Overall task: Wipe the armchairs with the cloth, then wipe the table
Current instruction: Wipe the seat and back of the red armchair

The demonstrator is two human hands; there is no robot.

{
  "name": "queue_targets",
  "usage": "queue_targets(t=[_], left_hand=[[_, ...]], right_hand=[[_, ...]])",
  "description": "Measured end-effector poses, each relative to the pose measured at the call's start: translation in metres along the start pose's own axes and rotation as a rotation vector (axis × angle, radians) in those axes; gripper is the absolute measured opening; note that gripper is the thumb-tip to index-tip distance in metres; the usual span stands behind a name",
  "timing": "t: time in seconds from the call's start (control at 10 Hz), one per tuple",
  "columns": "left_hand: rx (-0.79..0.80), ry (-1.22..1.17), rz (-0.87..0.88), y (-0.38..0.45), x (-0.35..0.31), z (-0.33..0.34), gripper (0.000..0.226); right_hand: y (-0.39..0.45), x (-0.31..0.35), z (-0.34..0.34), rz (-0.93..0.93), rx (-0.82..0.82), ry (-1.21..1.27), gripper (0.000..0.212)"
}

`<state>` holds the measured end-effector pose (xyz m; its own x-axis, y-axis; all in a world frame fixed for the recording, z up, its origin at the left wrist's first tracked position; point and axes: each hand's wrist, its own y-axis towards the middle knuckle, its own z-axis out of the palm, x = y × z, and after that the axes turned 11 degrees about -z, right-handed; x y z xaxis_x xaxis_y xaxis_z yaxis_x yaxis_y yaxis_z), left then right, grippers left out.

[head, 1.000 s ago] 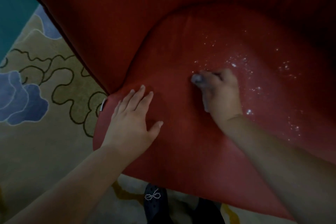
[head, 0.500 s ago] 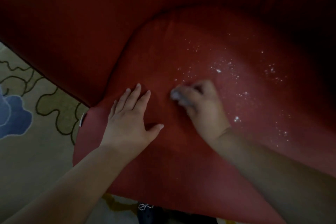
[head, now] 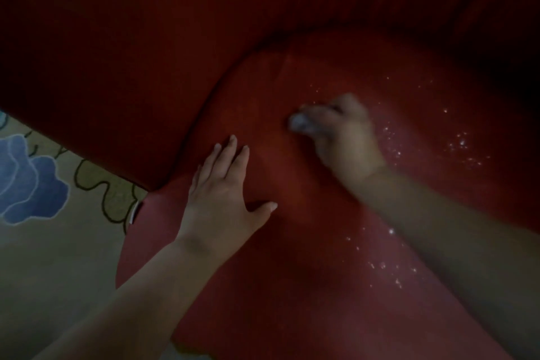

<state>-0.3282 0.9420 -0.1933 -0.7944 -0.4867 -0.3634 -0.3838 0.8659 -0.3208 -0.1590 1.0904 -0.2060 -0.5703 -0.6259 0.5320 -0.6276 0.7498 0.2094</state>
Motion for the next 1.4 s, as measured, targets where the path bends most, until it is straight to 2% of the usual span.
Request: queue_targets(t=[0.1,0.2,0.3,0.4,0.5,0.6,0.7,0.8,0.9,1.0,1.1,1.2,1.3,1.4], left_hand=[[-0.009,0.004,-0.027,0.010,-0.003,-0.001,0.102],[-0.010,-0.003,-0.034,0.019,-0.013,-0.001,0.101],[-0.010,0.001,-0.033,0.027,-0.022,-0.001,0.101],[-0.011,0.020,-0.020,0.037,-0.026,-0.002,0.103],[-0.023,0.026,-0.018,0.046,-0.030,-0.002,0.104],[-0.027,0.021,-0.020,0.053,-0.038,-0.002,0.104],[-0.036,0.040,0.004,0.059,-0.047,-0.001,0.101],[-0.049,0.051,0.010,0.066,-0.054,0.002,0.095],[-0.062,0.062,-0.004,0.074,-0.067,0.008,0.099],[-0.060,0.070,-0.024,0.079,-0.076,0.013,0.104],[-0.038,0.078,-0.019,0.082,-0.075,0.013,0.106],[-0.028,0.090,-0.009,0.082,-0.074,0.012,0.105],[-0.033,0.096,-0.013,0.081,-0.077,0.012,0.105],[-0.019,0.094,-0.012,0.081,-0.076,0.010,0.105]], right_hand=[[0.014,-0.010,0.002,0.150,-0.181,-0.106,0.034],[-0.009,0.022,0.025,-0.113,0.044,0.055,0.008],[0.016,-0.004,0.018,-0.192,0.067,-0.016,0.009],[0.063,-0.040,-0.010,0.033,-0.123,-0.143,0.021],[0.069,-0.043,0.002,-0.046,-0.050,-0.161,0.036],[0.057,-0.032,0.012,-0.285,0.143,-0.132,0.043],[0.081,-0.064,-0.013,-0.208,0.112,-0.127,0.028],[0.109,-0.092,-0.033,0.008,-0.057,-0.295,0.031],[0.089,-0.074,-0.013,0.030,-0.046,-0.139,0.040],[0.072,-0.065,-0.010,-0.152,0.177,-0.026,0.037],[0.077,-0.104,-0.044,0.049,-0.133,-0.024,0.011],[0.070,-0.117,-0.054,0.231,-0.219,0.042,0.017],[0.049,-0.089,-0.038,0.071,-0.138,-0.032,0.024],[0.045,-0.088,-0.042,0.031,-0.083,-0.114,0.034]])
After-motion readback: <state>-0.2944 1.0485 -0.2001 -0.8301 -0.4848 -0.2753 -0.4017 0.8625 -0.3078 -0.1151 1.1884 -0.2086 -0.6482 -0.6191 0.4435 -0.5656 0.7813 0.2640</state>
